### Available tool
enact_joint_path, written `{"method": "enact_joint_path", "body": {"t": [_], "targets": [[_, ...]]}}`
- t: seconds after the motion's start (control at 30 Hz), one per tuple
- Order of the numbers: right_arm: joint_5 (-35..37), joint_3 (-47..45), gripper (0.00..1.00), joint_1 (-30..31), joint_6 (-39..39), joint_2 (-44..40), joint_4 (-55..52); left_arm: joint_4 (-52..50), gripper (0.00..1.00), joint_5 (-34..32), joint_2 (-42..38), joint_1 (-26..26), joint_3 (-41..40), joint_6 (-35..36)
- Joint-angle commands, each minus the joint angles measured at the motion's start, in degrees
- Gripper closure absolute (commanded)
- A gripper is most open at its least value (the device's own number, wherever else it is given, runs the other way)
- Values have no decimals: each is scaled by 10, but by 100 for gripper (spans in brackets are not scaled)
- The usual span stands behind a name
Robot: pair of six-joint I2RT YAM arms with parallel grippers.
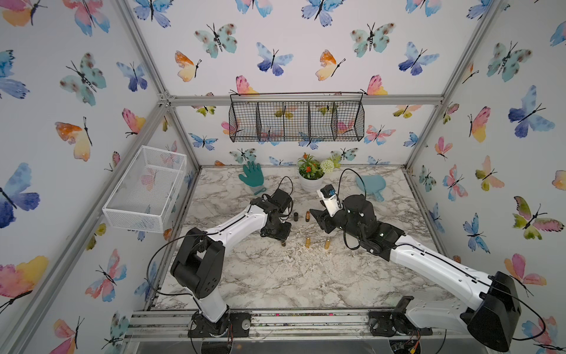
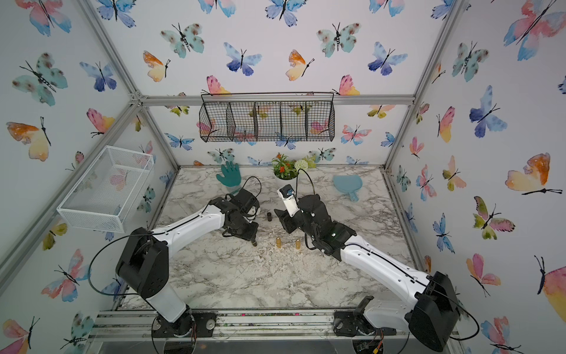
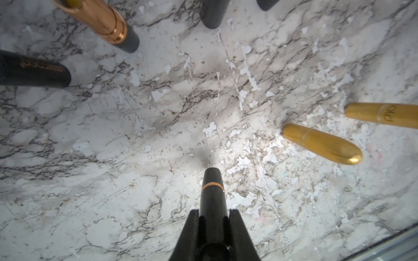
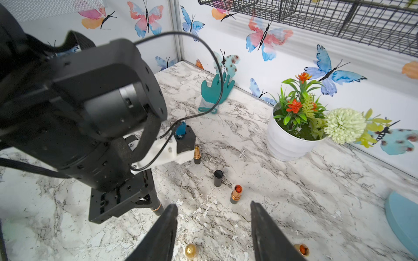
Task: Open the lipstick cap
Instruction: Pick up the lipstick at the center of the board.
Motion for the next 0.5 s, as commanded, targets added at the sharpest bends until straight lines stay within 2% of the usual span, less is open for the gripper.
{"method": "enact_joint_path", "body": {"t": [0.0,0.13,0.23,0.47], "targets": [[-47,7,45,1,-15,12,-18,-45,89,95,-86,52,21,16],[-112,31,44,7,-27,34,-33,-37,90,242,-167,125,8,9],[-143,64,44,21,-39,65,-55,-36,90,299,-207,155,-2,-8],[-204,107,42,36,-59,113,-61,-36,90,345,-250,178,-11,-21]]}}
